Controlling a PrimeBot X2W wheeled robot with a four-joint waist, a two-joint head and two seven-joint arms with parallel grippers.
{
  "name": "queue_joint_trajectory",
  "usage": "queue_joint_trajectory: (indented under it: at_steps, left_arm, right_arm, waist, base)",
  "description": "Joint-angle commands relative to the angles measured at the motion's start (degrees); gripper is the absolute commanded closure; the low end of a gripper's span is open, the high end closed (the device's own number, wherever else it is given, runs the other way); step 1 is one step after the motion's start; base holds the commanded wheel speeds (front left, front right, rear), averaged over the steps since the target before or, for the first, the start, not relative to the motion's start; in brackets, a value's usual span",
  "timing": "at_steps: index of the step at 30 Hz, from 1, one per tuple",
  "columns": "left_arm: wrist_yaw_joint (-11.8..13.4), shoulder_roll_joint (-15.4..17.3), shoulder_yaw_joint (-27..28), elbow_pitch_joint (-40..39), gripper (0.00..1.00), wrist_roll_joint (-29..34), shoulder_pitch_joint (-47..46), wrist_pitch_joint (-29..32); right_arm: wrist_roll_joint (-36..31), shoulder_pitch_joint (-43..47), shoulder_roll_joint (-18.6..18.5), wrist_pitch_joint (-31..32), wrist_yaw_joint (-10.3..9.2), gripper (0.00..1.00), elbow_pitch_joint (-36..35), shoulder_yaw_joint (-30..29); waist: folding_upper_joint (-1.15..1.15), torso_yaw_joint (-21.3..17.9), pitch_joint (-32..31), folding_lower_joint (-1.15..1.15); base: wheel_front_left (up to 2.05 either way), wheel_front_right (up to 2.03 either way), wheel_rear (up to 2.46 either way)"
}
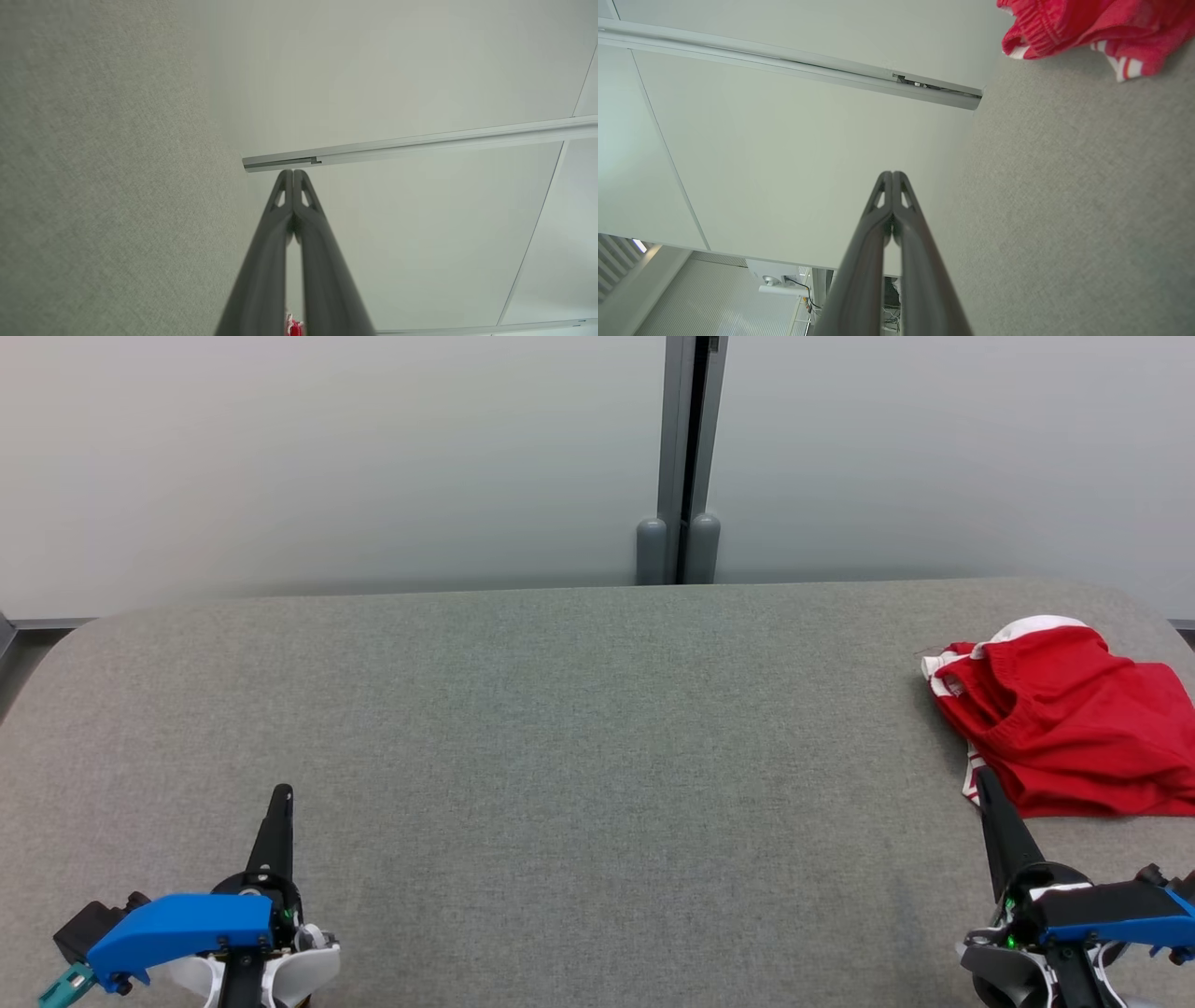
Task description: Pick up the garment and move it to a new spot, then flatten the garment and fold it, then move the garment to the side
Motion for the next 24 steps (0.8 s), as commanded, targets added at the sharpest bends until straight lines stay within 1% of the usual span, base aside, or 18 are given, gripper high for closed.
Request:
queue_joint_trajectory:
  at_steps: [1,24]
  left_arm:
    - [-0.44,-0.01,0.4,-0.52,1.0,-0.77,-0.77,0.26]
    - [-2.26,-0.87,3.56,-1.59,1.0,-7.71,-0.7,2.68]
  right_arm:
    - [1.03,-0.04,-0.45,0.25,0.02,1.0,-0.62,-0.18]
    - [10.17,0.07,-0.5,2.28,0.02,1.0,-1.38,-0.82]
  waist:
    - [0.0,-0.01,0.0,0.0]
    - [0.0,-0.44,0.2,0.0]
  base:
    - [0.0,0.0,0.0]
    - [0.0,0.0,0.0]
